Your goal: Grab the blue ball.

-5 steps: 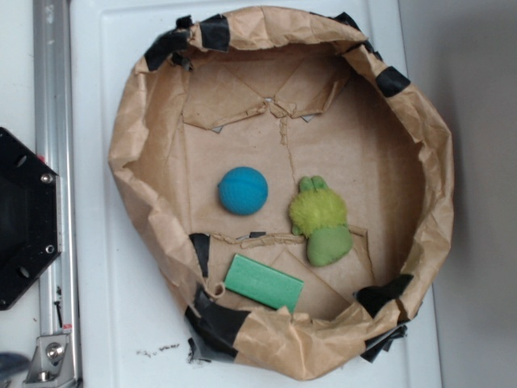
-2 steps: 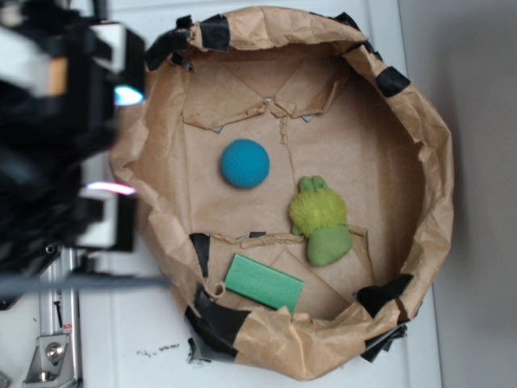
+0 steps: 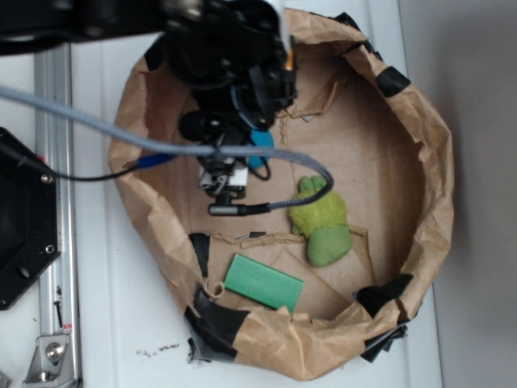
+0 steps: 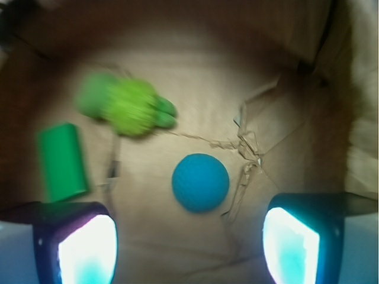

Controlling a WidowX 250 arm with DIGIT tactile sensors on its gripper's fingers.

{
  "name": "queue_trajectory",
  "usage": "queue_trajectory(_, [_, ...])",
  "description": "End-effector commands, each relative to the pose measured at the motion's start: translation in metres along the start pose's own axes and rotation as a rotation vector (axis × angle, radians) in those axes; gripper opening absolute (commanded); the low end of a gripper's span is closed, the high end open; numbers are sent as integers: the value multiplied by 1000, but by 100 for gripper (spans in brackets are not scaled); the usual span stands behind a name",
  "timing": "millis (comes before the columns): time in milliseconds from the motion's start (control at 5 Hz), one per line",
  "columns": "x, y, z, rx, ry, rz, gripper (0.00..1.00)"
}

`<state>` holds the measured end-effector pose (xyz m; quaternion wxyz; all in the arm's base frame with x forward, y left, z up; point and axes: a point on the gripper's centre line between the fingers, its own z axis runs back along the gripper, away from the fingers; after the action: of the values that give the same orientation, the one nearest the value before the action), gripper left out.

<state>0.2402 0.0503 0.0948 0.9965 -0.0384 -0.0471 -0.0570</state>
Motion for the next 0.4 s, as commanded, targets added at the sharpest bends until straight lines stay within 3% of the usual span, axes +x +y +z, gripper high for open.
queue_trajectory(0, [-11,8,-65,-31,65,-255,100])
queue_trajectory(200, [-2,7,-77,15,30,-323,0])
